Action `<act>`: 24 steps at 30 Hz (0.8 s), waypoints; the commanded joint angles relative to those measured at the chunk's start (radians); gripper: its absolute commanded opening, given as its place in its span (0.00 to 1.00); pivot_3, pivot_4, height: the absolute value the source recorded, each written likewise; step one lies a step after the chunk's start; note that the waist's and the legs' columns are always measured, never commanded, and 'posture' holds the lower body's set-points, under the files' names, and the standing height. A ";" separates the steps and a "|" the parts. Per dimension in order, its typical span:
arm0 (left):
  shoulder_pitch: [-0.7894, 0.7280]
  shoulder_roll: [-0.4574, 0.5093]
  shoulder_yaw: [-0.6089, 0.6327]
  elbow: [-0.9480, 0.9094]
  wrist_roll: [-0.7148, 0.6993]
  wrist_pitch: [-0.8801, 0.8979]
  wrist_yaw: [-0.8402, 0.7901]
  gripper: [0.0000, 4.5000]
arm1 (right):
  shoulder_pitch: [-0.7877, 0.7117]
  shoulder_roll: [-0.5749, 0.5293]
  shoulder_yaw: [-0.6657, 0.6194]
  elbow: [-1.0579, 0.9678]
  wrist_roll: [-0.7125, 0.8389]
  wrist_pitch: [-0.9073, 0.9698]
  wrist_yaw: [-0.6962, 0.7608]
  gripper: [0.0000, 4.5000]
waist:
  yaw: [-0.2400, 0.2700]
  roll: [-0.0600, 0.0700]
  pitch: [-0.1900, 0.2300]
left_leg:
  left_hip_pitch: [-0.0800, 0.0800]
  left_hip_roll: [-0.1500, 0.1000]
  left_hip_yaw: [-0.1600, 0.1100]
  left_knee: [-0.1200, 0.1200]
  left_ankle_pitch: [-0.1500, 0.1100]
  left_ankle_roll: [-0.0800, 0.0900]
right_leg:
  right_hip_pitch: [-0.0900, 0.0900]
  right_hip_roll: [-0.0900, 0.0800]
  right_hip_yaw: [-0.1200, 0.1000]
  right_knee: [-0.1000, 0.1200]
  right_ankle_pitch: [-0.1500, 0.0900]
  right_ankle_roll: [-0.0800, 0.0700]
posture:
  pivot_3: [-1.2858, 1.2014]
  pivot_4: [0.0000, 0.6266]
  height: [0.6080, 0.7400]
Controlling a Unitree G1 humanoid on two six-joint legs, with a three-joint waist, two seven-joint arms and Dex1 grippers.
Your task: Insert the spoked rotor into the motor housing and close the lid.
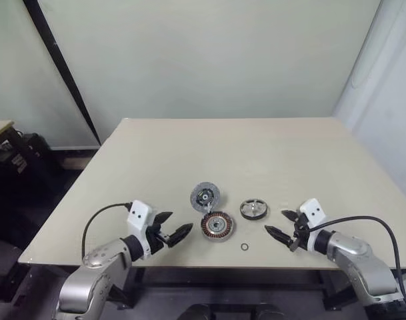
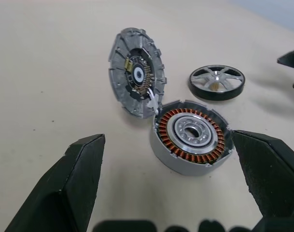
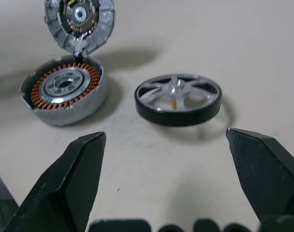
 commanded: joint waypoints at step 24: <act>0.015 0.097 -0.107 0.060 0.077 -0.096 -0.125 1.00 | 0.010 0.009 0.201 -0.100 -0.090 0.021 -0.018 0.97 | 0.000 -0.001 0.001 | 0.000 0.001 0.001 0.000 0.000 0.000 | -0.001 0.000 0.000 -0.001 0.000 0.000 | 0.52 0.00 1.00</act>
